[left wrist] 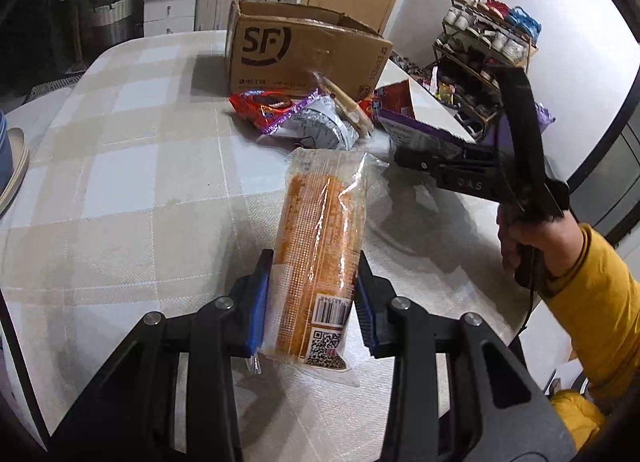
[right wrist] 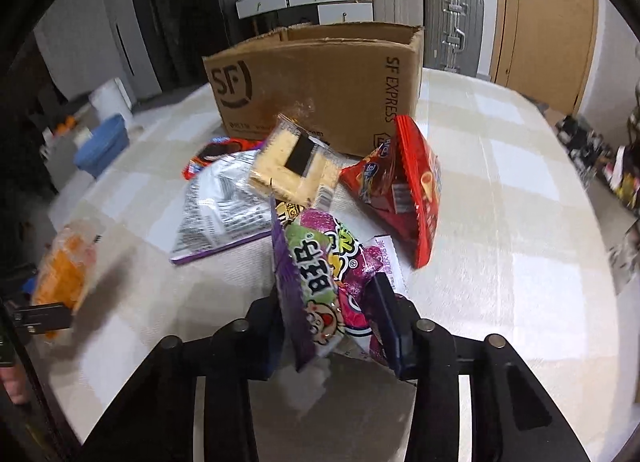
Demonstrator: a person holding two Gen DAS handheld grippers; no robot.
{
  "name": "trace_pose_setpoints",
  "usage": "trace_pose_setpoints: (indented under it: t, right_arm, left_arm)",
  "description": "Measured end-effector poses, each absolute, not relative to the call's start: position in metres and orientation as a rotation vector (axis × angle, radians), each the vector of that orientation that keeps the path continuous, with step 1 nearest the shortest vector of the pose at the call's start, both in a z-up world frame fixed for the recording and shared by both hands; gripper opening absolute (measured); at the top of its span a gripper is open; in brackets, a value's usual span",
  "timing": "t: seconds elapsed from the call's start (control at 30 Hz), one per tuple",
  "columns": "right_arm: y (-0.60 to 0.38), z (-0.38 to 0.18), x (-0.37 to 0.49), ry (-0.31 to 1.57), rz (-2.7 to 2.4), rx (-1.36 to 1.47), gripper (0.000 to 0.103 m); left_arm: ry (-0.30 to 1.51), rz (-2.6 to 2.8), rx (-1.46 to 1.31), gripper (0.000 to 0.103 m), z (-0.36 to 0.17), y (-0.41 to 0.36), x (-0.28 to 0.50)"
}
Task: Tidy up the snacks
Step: 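Grasp the purple-green candy bag with the right tool while the left tool holds the roll, then lift the bread roll and candy bag and carry both over the box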
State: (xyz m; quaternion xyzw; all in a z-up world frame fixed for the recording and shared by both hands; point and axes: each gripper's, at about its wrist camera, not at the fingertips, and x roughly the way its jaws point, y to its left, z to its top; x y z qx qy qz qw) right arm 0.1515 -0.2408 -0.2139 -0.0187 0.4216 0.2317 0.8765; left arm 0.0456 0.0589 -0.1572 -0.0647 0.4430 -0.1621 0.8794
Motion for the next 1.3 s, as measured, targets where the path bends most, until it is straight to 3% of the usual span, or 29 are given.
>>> trace_pose_setpoints:
  t: [0.77,1.3]
  right_arm:
    - [-0.264,-0.137,0.03,0.707,0.735,0.357,0.038]
    - [-0.268,-0.145,0.031,0.709,0.769,0.415,0.038]
  left_arm:
    - [0.852,-0.355,-0.142,0.034,-0.122,0.05,0.003]
    - [0.788,-0.282,-0.211,0.034,-0.113,0.082,-0.01]
